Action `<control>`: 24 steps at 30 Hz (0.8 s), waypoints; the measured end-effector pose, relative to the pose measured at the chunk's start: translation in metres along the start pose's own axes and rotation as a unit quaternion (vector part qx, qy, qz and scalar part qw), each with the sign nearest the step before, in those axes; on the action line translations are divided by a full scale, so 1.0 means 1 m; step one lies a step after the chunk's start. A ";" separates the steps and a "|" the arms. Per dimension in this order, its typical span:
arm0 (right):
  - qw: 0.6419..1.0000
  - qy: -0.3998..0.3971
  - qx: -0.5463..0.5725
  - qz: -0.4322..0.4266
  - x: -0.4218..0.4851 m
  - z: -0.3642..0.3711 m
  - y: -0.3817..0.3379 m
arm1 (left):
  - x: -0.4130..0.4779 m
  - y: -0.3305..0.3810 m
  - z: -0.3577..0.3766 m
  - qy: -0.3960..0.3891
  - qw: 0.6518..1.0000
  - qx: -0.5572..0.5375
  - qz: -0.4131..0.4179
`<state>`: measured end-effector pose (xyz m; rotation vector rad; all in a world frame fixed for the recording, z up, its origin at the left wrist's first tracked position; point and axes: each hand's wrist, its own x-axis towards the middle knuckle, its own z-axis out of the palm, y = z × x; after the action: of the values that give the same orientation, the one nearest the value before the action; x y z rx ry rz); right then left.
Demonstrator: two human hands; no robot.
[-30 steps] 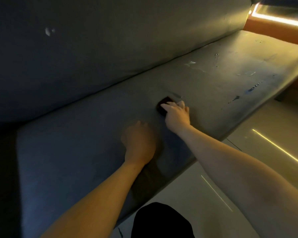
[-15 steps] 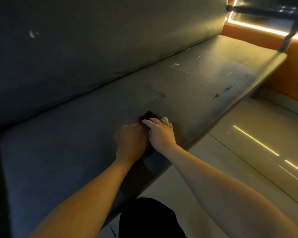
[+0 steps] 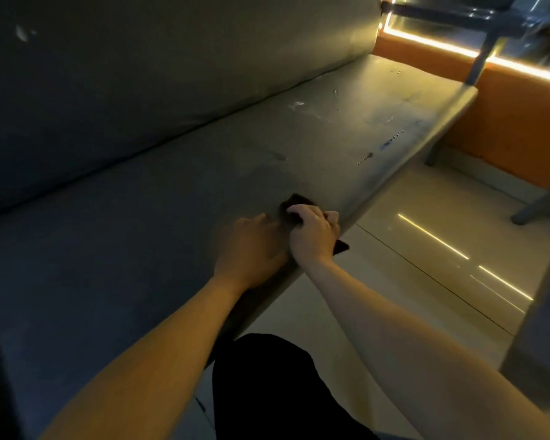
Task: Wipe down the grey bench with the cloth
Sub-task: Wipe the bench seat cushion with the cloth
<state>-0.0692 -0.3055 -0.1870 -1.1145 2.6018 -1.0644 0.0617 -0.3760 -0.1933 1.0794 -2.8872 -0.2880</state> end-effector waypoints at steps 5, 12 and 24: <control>0.996 0.011 0.078 -0.052 -0.021 0.006 0.006 | -0.004 0.003 0.000 0.015 1.000 -0.027 -0.003; 0.995 0.013 0.090 0.028 0.006 -0.014 0.067 | -0.005 0.005 0.001 0.002 1.000 -0.015 -0.027; 0.969 0.060 0.202 0.133 -0.025 -0.011 0.043 | 0.013 0.048 -0.002 0.011 1.000 -0.018 -0.005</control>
<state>-0.0805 -0.2622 -0.2102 -0.6103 2.3674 -1.5366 0.0216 -0.3494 -0.1828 1.0838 -2.8470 -0.3237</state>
